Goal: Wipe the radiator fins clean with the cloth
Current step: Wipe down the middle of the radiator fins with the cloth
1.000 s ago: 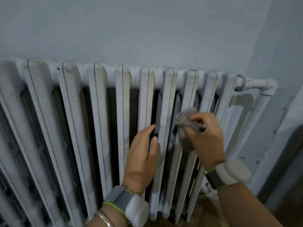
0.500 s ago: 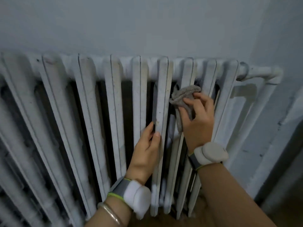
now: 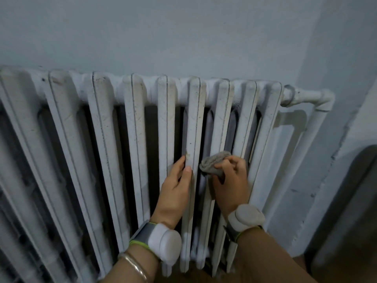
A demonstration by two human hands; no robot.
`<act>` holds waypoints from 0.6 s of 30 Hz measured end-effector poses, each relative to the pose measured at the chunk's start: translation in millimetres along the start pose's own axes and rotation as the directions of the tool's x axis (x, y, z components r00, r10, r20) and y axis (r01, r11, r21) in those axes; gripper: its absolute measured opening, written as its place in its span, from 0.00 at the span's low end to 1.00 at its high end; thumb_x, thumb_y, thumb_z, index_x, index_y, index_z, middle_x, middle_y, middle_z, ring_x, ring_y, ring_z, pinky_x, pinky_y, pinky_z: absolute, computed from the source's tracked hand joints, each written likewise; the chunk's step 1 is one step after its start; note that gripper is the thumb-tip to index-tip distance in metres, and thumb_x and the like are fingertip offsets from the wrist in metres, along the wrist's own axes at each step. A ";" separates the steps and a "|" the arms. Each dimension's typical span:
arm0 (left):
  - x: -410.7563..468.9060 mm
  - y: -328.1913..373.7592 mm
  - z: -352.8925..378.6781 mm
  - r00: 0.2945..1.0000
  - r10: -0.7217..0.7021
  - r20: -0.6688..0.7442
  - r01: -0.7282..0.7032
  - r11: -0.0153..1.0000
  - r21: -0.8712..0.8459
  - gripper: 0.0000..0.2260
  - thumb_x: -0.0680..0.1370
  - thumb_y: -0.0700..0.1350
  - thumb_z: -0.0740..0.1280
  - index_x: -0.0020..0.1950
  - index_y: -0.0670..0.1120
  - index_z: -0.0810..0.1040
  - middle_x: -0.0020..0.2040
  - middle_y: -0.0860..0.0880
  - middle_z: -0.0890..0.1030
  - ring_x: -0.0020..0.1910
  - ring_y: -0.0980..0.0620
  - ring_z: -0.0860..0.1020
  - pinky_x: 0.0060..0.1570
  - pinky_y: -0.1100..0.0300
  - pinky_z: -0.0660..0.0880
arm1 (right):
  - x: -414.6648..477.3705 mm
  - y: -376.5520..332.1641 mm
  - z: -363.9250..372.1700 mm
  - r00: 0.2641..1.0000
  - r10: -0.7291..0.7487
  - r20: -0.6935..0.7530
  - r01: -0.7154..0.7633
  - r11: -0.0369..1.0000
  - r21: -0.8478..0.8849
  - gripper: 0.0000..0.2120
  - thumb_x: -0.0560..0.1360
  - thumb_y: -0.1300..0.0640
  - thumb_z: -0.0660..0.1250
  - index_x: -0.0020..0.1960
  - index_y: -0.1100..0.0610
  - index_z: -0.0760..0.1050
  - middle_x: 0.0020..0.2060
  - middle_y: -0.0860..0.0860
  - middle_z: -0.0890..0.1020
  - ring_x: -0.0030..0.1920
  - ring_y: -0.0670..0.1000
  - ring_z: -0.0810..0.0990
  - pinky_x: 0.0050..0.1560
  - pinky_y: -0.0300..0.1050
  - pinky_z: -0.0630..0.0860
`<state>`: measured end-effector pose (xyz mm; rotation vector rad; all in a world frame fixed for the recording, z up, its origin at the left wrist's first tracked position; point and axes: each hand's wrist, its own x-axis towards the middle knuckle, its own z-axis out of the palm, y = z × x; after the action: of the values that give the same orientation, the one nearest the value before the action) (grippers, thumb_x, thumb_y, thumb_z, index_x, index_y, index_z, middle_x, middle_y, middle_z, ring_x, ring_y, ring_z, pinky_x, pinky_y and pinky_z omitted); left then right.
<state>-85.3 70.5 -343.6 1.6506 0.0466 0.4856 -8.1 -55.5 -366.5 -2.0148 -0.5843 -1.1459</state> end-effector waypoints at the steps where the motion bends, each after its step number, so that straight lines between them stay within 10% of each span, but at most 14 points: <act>1: -0.4 1.0 0.2 1.000 -0.002 0.000 0.002 1.000 -0.003 0.20 0.81 0.49 0.57 0.73 0.53 0.63 0.66 0.60 0.68 0.63 0.67 0.64 0.48 0.86 0.59 | -3.7 1.9 0.4 1.000 -0.014 0.004 0.014 1.000 0.011 0.13 0.63 0.74 0.73 0.43 0.62 0.75 0.53 0.56 0.70 0.46 0.45 0.72 0.53 0.19 0.62; 13: -3.1 4.4 -5.5 0.998 -0.028 0.055 0.029 0.999 -0.016 0.21 0.81 0.54 0.56 0.74 0.55 0.63 0.71 0.59 0.67 0.69 0.61 0.64 0.73 0.55 0.59 | -15.6 16.2 -25.6 0.936 0.018 0.351 -0.038 0.998 0.050 0.11 0.69 0.66 0.72 0.42 0.53 0.74 0.44 0.40 0.69 0.42 0.39 0.70 0.46 0.21 0.66; 18: -3.0 4.2 -3.8 0.999 -0.023 0.034 0.025 0.998 -0.052 0.19 0.81 0.53 0.56 0.73 0.55 0.64 0.69 0.58 0.69 0.68 0.61 0.66 0.73 0.55 0.61 | 35.4 -14.7 -42.4 0.992 0.127 0.010 -0.127 0.976 0.176 0.08 0.70 0.64 0.72 0.49 0.60 0.77 0.48 0.50 0.74 0.47 0.44 0.74 0.50 0.35 0.72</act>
<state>-90.3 72.5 -340.2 1.6045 0.0286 0.4372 -23.1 -78.2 -316.3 -1.8718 -0.5289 -0.9837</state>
